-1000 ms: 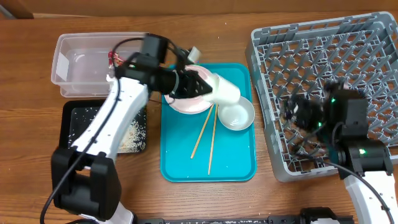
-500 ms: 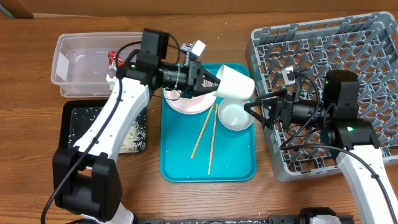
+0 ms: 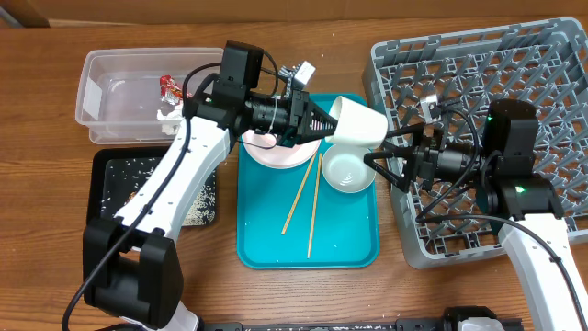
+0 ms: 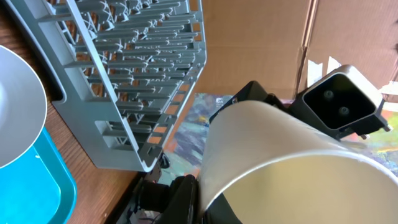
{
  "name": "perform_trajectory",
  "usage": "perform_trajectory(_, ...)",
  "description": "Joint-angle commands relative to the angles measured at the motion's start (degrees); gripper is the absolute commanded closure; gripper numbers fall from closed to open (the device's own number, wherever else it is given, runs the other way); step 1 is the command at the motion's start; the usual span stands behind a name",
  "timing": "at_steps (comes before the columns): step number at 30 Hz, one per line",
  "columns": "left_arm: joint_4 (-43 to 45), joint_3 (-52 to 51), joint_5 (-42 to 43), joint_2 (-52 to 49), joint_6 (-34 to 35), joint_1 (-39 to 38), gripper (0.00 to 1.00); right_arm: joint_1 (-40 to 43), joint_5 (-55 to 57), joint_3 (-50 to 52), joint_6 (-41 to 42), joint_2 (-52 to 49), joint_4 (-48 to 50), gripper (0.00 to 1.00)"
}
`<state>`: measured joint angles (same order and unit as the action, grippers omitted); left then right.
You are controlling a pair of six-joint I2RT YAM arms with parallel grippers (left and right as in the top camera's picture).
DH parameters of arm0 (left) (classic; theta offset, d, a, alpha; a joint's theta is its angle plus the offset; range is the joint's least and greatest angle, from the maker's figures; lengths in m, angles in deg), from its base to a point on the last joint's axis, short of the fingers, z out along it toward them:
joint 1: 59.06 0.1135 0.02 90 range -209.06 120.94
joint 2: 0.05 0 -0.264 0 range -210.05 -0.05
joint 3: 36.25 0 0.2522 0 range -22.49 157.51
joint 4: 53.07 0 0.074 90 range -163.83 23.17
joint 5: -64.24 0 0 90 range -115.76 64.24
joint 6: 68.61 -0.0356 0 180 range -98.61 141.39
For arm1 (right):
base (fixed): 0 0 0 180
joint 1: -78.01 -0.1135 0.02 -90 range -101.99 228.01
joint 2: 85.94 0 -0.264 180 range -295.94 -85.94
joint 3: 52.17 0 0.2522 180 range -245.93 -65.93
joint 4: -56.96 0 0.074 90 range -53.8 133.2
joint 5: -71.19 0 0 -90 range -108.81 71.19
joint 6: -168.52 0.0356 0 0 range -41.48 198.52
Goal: Sort waste into correct bins and load items into the dishwasher
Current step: 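Hand the white cup from the left gripper to the right gripper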
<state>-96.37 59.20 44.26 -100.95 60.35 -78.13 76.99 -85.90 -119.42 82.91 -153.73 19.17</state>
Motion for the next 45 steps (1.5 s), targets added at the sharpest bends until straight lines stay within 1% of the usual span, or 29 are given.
perform_trajectory(1, 0.1, 0.9, 1.6, 0.8, 1.0, -2.3, 0.96, -0.9, 4.1, -1.3, -1.2, 0.3, 0.3, 0.00)
perform_trajectory(8, 0.0, 0.9, 1.6, 0.8, 1.0, -2.3, 0.96, -0.9, 11.1, -1.3, -1.2, 0.3, 0.4, 0.00)
perform_trajectory(12, 0.0, 0.9, 1.6, 0.8, 1.0, -2.3, 0.96, -0.9, 11.7, -1.3, -1.2, 0.2, 1.7, 0.00)
perform_trajectory(14, 0.0, 0.9, 1.6, 0.8, 1.0, -2.3, 0.96, -0.9, 8.4, -1.3, -1.2, 0.2, 2.2, 0.00)
perform_trajectory(18, 0.1, 0.9, 1.5, 0.8, 0.9, -2.3, 0.96, -0.9, -3.3, -1.3, -1.9, 0.2, 3.1, 0.00)
perform_trajectory(22, 0.1, 0.9, 1.4, 0.8, 0.9, -2.3, 0.96, -0.9, -7.7, -1.3, -1.9, 0.2, 3.1, 0.00)
perform_trajectory(25, 0.3, 0.9, 1.3, 0.8, 0.9, -2.3, 0.96, -0.9, -8.1, -1.3, -1.9, 0.2, 2.9, 0.09)
perform_trajectory(31, 0.3, 0.9, 1.3, 0.8, 0.9, -2.3, 0.96, -0.9, -8.0, -1.3, -1.9, 0.2, 3.0, 0.23)
perform_trajectory(33, 0.3, 0.9, 1.3, 0.8, 0.9, -2.3, 0.96, -0.9, -8.0, -1.3, -1.9, 0.2, 3.0, 0.25)
perform_trajectory(40, 0.3, 0.9, 1.3, 0.8, 0.9, -2.3, 0.96, -0.9, -6.9, -1.3, -1.8, 0.2, 3.0, 0.37)
perform_trajectory(43, 0.2, 0.9, 0.5, 0.8, 0.9, -2.3, 0.96, -0.9, -6.2, -1.3, -1.8, 0.2, 2.9, 0.40)
perform_trajectory(44, 0.2, 0.9, 0.2, 0.8, 0.9, -2.3, 0.95, -0.9, -5.9, -1.3, -1.8, 0.2, 2.9, 0.40)
perform_trajectory(45, 0.2, 0.9, -0.1, 0.8, 0.7, -2.3, 0.92, -0.9, -5.7, -1.3, -1.8, 0.2, 2.8, 0.41)
